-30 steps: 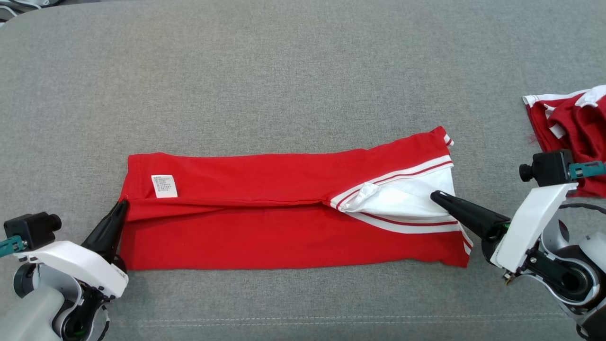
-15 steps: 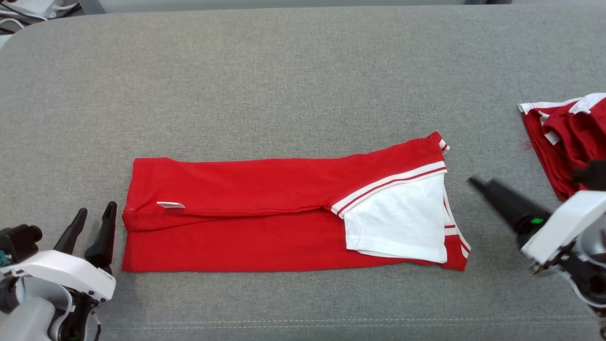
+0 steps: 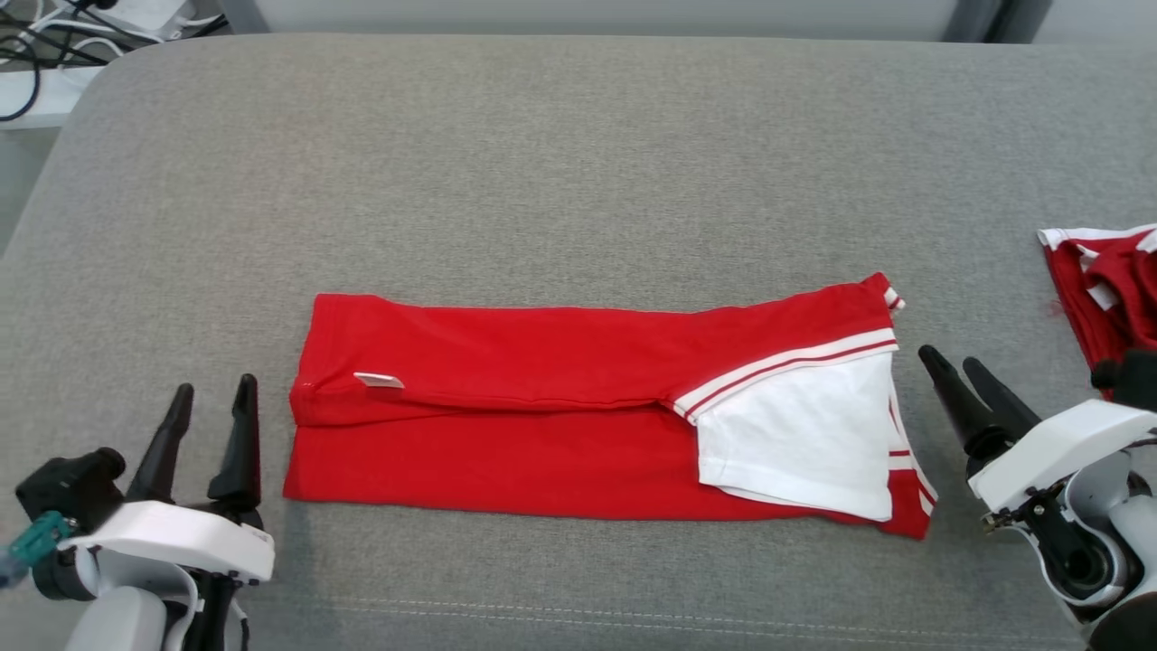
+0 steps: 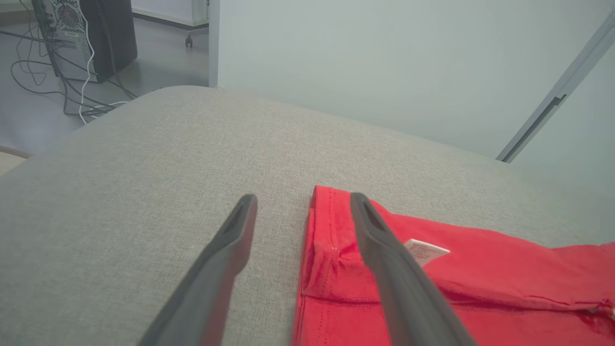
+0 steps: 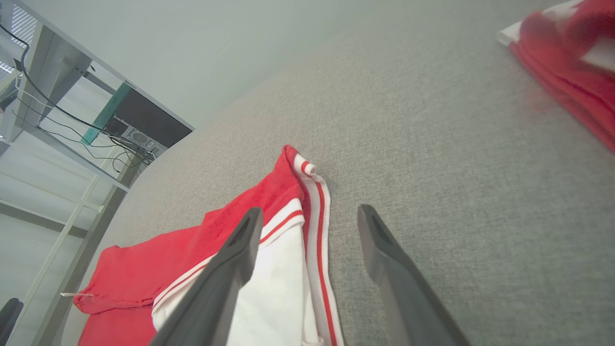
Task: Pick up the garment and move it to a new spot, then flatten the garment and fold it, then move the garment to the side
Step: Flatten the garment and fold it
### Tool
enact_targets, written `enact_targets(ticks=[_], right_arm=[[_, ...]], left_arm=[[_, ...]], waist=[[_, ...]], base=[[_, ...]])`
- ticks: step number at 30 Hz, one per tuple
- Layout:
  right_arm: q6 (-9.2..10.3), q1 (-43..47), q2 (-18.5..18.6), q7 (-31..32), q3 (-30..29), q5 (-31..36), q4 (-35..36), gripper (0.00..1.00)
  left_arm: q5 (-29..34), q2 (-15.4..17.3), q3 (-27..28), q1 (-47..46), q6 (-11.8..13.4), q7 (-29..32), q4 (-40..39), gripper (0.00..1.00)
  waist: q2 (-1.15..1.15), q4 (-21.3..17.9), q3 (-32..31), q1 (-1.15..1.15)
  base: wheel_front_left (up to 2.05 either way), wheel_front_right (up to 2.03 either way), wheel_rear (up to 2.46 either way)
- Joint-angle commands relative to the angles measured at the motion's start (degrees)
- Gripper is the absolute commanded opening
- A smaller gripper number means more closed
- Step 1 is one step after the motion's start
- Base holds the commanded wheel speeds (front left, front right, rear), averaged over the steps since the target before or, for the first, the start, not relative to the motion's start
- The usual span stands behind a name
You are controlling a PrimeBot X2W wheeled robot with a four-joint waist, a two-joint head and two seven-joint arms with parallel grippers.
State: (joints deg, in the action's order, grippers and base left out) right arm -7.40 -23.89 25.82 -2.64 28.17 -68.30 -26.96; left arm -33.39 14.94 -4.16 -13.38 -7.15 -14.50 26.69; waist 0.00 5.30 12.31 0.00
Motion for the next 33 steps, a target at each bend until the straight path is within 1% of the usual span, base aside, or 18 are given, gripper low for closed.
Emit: enact_targets(ticks=[1, 5, 9, 16, 24, 25, 26, 27, 28, 29, 30, 33], right_arm=[[-0.09, 1.2, 0.3, -1.1, 0.5, 0.8, -0.3, 1.00], [-0.09, 1.0, -1.4, -1.4, 1.1, 1.9, -4.2, 1.00], [-0.09, 0.5, -2.5, -0.9, 1.9, 2.6, -7.5, 1.00], [-0.09, -0.4, -3.5, 1.2, 3.5, 2.9, -11.0, 1.00], [-0.09, -1.4, -4.8, 5.4, 6.5, 2.3, -11.3, 1.00], [-0.09, -1.5, -4.9, 6.2, 7.0, 2.0, -11.3, 0.91], [-0.09, -1.6, -5.0, 6.7, 7.2, 1.8, -11.2, 0.73], [-0.09, -1.6, -5.0, 7.2, 7.4, 1.5, -11.2, 0.49], [-0.09, -1.7, -4.9, 7.6, 7.6, 1.2, -11.2, 0.38], [-0.09, -1.7, -4.8, 7.8, 7.8, 1.1, -11.2, 0.17], [-0.09, -1.8, -4.6, 7.8, 7.7, 0.8, -11.1, 0.00], [-0.09, -1.9, -3.7, 6.7, 6.8, 0.4, -11.5, 0.00]], left_arm=[[1.6, 0.9, 3.0, 0.2, 0.0, -0.5, -1.8, 1.00], [4.4, -1.9, 5.2, 1.5, -0.2, -0.5, -3.1, 1.00], [5.7, -3.5, 6.0, 2.2, -0.3, -0.5, -3.6, 1.00], [6.3, -3.5, 5.8, 2.9, -0.3, -0.5, -5.5, 1.00], [6.6, -4.3, 4.9, 2.7, -0.3, -0.5, -6.7, 1.00], [6.6, -4.3, 4.7, 2.6, -0.3, -0.5, -6.7, 1.00], [6.5, -4.4, 4.6, 2.6, -0.3, -0.5, -6.7, 1.00], [6.5, -4.4, 4.5, 2.5, -0.3, -0.5, -6.7, 1.00], [6.5, -4.3, 4.4, 2.5, -0.3, -0.5, -6.7, 1.00], [6.4, -4.3, 4.4, 2.5, -0.3, -0.5, -6.6, 1.00], [6.4, -4.3, 4.4, 2.6, -0.3, -0.5, -6.6, 1.00], [6.2, -4.2, 4.6, 2.8, -0.3, -0.5, -6.6, 1.00]], waist=[[0.00, 0.9, 0.0, 0.00], [0.00, 2.5, 0.1, 0.00], [0.00, 3.7, 0.4, 0.00], [0.00, 4.9, 0.7, 0.00], [0.00, 5.7, 1.0, 0.00], [0.00, 5.8, 1.0, 0.00], [0.00, 5.8, 1.0, 0.00], [0.00, 5.9, 1.0, 0.00], [0.00, 6.0, 1.0, 0.00], [0.00, 6.0, 0.9, 0.00], [0.00, 6.0, 0.9, 0.00], [0.00, 5.8, 0.6, 0.00]], base=[[0.00, 0.00, 0.00], [0.00, 0.00, 0.00], [0.00, 0.00, 0.00], [0.00, 0.00, 0.00], [0.00, 0.00, 0.00], [0.00, 0.00, 0.00], [0.00, 0.00, 0.00], [0.00, 0.00, 0.00], [0.00, 0.00, 0.00], [0.00, 0.00, 0.00], [0.00, 0.00, 0.00], [0.00, 0.00, 0.00]])
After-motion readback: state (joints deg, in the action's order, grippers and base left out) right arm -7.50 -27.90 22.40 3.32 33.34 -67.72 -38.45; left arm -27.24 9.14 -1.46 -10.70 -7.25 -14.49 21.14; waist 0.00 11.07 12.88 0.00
